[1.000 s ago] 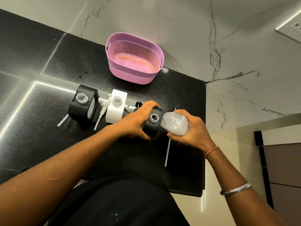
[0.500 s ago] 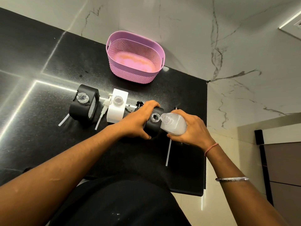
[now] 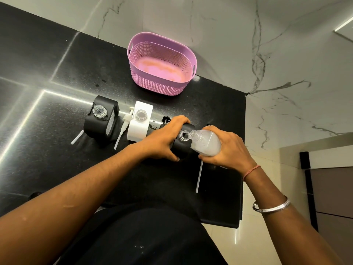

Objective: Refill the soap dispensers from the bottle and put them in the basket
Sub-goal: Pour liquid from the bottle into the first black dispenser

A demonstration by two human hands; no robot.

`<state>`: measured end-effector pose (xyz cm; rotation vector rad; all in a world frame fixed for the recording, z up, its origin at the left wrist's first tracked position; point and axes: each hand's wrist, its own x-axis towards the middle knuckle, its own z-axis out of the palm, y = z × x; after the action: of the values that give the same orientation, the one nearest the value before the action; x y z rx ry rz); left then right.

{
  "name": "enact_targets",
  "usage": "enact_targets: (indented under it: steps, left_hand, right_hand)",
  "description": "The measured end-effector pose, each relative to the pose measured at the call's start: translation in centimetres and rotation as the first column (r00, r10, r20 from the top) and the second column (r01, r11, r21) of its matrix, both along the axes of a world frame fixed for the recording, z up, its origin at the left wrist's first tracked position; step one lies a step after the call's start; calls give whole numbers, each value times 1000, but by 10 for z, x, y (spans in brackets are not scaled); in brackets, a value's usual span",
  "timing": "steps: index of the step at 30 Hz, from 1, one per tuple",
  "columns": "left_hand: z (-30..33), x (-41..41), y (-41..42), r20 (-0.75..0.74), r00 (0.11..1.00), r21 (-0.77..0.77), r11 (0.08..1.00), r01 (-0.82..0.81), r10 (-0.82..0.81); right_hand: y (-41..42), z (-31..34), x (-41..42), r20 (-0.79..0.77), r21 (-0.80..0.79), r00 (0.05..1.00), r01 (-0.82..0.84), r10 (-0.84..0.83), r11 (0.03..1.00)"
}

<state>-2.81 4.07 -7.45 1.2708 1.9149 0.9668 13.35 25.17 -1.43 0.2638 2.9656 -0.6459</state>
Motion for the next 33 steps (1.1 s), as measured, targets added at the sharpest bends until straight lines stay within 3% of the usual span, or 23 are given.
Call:
enact_targets:
  steps: [33]
  left_hand:
    - [-6, 0, -1, 69, 998, 41, 999, -5, 2]
  right_hand:
    - [-6, 20, -2, 79, 115, 996, -49, 40, 992]
